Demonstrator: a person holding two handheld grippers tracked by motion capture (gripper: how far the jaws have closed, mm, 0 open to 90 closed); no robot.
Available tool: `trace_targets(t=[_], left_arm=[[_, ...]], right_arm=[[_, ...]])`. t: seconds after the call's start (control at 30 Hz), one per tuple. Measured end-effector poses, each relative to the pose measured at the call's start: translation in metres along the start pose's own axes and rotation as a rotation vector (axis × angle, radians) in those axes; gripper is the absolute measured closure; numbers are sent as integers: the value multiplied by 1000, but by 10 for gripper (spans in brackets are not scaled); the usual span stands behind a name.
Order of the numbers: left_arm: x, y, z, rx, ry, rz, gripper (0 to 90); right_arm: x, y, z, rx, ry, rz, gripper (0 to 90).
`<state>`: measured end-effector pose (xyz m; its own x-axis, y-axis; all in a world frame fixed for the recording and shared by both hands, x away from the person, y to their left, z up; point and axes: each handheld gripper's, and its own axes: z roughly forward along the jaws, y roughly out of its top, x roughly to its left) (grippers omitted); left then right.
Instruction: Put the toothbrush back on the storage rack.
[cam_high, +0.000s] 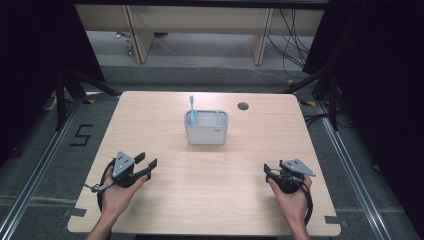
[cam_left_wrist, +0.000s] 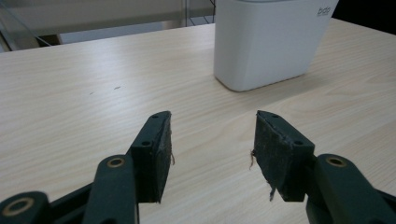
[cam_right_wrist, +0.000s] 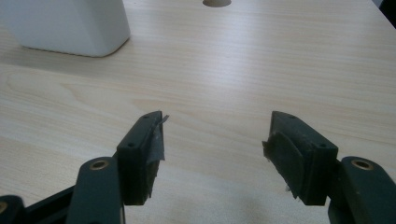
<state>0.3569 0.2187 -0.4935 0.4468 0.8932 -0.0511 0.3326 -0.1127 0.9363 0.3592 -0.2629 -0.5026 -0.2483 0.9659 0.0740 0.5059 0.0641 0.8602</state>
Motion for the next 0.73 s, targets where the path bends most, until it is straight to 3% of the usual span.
trace_targets(t=[0.07,0.13,0.23,0.43,0.6,0.63,0.73], left_arm=[[2,-5,-1,-10,8,-3,462],[4,-9,-2,-13,14,-6,460],[6,-15,-4,-21,31,-13,457],[8,-22,-4,-35,36,-13,454],[9,-28,-5,-45,47,-8,448],[9,-29,-5,-50,47,-11,447],[10,-31,-5,-58,48,-7,442]], right_arm=[[-1,0,0,-3,0,-12,371],[2,0,-1,21,-1,5,371],[1,0,1,-1,-4,-10,370],[1,0,2,8,-10,-18,371],[2,0,1,9,2,2,370],[-1,0,1,1,-2,-35,370],[-2,0,1,-5,-11,-37,371]])
